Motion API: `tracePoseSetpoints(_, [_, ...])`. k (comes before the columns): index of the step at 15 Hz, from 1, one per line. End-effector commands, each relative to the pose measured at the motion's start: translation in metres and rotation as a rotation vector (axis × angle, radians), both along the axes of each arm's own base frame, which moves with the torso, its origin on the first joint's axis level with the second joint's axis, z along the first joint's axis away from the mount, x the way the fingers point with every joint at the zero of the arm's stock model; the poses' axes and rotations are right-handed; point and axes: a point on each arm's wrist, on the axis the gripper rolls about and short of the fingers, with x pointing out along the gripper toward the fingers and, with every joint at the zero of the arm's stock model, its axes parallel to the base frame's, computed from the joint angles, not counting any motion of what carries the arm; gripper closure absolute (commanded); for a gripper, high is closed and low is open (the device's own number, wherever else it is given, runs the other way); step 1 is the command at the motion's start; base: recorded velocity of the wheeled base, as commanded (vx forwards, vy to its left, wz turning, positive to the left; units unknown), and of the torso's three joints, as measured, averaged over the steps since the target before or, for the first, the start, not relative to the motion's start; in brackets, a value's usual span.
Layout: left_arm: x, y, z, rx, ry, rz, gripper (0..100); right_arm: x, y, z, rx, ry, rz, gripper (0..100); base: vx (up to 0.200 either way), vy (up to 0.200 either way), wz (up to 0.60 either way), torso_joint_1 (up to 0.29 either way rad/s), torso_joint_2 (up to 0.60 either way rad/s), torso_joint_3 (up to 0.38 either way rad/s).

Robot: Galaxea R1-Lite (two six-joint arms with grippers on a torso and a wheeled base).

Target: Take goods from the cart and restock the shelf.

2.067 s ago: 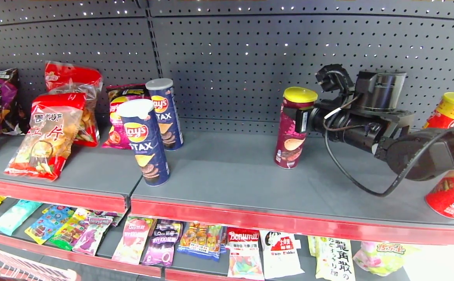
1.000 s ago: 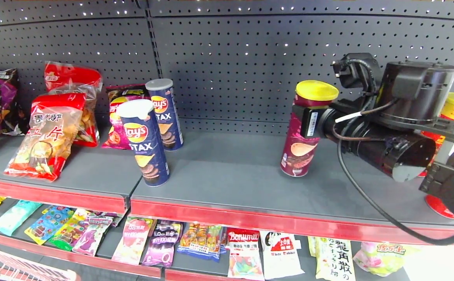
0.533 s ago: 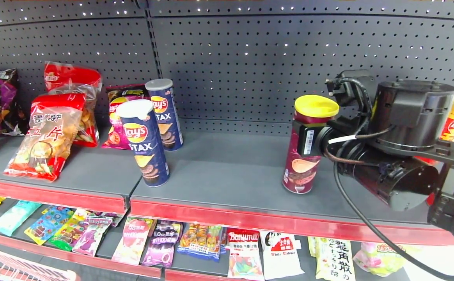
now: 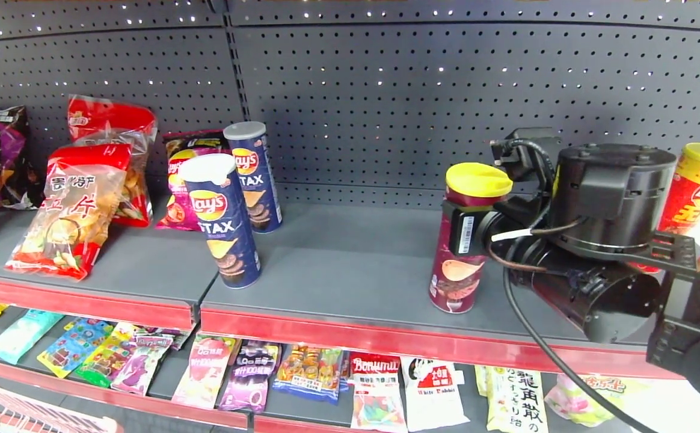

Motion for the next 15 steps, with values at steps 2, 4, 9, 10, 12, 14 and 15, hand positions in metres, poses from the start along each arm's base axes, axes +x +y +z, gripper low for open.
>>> tracePoseSetpoints(2, [0.0, 0.0, -0.002, 0.0, 0.001, 0.001, 100, -0.007, 0.006, -0.003, -0.006, 0.007, 0.026, 100, 0.0, 0.0, 0.0, 0.0, 0.0, 0.0])
tracePoseSetpoints(4, [0.0, 0.0, -0.002, 0.0, 0.001, 0.001, 100, -0.008, 0.004, -0.003, -0.007, 0.007, 0.027, 100, 0.0, 0.0, 0.0, 0.0, 0.0, 0.0])
tracePoseSetpoints(9, [-0.001, 0.0, -0.002, 0.0, -0.002, 0.001, 100, -0.024, 0.008, -0.007, -0.014, 0.017, 0.071, 100, 0.0, 0.0, 0.0, 0.0, 0.0, 0.0])
tracePoseSetpoints(10, [-0.001, 0.0, -0.003, 0.0, -0.001, 0.001, 100, -0.024, 0.009, -0.007, -0.016, 0.018, 0.071, 100, 0.0, 0.0, 0.0, 0.0, 0.0, 0.0])
tracePoseSetpoints(12, [-0.001, 0.0, -0.003, 0.0, -0.001, 0.001, 100, -0.023, 0.012, -0.005, -0.012, 0.011, 0.062, 100, 0.0, 0.0, 0.0, 0.0, 0.0, 0.0])
tracePoseSetpoints(14, [0.0, 0.0, -0.005, 0.0, 0.007, 0.001, 100, -0.023, 0.011, -0.005, -0.013, 0.01, 0.059, 100, 0.0, 0.0, 0.0, 0.0, 0.0, 0.0])
tracePoseSetpoints(15, [0.0, 0.0, -0.006, 0.0, 0.007, 0.001, 100, -0.023, 0.011, -0.006, -0.018, 0.013, 0.05, 100, 0.0, 0.0, 0.0, 0.0, 0.0, 0.0])
